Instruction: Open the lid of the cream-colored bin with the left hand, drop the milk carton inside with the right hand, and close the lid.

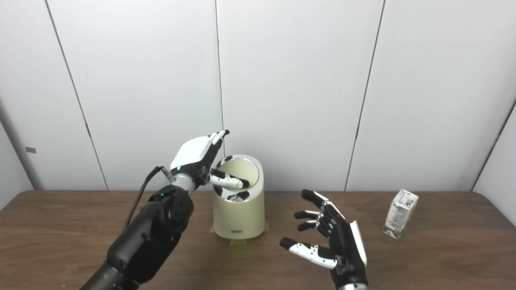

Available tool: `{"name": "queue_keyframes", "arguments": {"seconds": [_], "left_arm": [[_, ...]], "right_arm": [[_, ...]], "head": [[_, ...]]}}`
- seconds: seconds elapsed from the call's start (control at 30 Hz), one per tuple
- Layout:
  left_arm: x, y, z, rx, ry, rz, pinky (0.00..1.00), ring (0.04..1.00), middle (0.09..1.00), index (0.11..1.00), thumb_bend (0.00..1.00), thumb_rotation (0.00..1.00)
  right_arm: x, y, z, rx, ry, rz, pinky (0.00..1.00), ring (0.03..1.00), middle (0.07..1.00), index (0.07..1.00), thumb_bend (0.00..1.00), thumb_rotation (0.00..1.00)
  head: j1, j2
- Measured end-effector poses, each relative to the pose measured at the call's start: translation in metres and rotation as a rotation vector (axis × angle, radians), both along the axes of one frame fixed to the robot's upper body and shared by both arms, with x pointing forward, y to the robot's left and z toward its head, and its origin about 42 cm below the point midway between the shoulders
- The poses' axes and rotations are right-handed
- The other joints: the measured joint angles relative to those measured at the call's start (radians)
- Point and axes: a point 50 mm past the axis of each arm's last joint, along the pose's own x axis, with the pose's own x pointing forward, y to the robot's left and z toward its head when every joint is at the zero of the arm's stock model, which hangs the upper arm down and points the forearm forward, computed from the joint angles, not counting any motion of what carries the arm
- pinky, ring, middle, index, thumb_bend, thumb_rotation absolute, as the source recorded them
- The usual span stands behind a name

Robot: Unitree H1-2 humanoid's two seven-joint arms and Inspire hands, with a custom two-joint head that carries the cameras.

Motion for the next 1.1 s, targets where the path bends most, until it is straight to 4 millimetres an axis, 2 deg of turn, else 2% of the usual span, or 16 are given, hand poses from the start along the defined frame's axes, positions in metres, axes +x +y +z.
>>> {"name": "queue_keyframes", "arguments": {"seconds": [0.13, 0.43, 0.8, 1.1], "left_arm": [[-0.002, 0.000, -0.001, 0.103, -0.066, 0.001, 1.00, 1.000, 1.000, 1.000, 1.00, 0.28], [0.001, 0.002, 0.001, 0.169, -0.119, 0.015, 1.00, 1.000, 1.000, 1.000, 1.00, 0.29], [0.004, 0.010, 0.003, 0.192, -0.110, 0.032, 1.00, 1.000, 1.000, 1.000, 1.00, 0.30], [0.008, 0.026, 0.007, 0.202, -0.083, 0.060, 1.00, 1.000, 1.000, 1.000, 1.00, 0.31]], "right_arm": [[-0.001, 0.001, 0.004, -0.005, -0.014, 0.000, 0.49, 0.632, 0.813, 0.767, 0.68, 0.20], [-0.001, 0.001, 0.006, -0.007, -0.015, 0.003, 0.49, 0.631, 0.810, 0.762, 0.68, 0.21], [-0.002, 0.000, 0.007, -0.012, -0.017, 0.006, 0.49, 0.631, 0.809, 0.758, 0.69, 0.22], [-0.002, 0.000, 0.006, -0.011, -0.016, 0.006, 0.48, 0.623, 0.804, 0.754, 0.69, 0.22]], "head": [[-0.002, 0.006], [0.000, 0.015], [0.009, 0.022], [0.014, 0.026]]}}
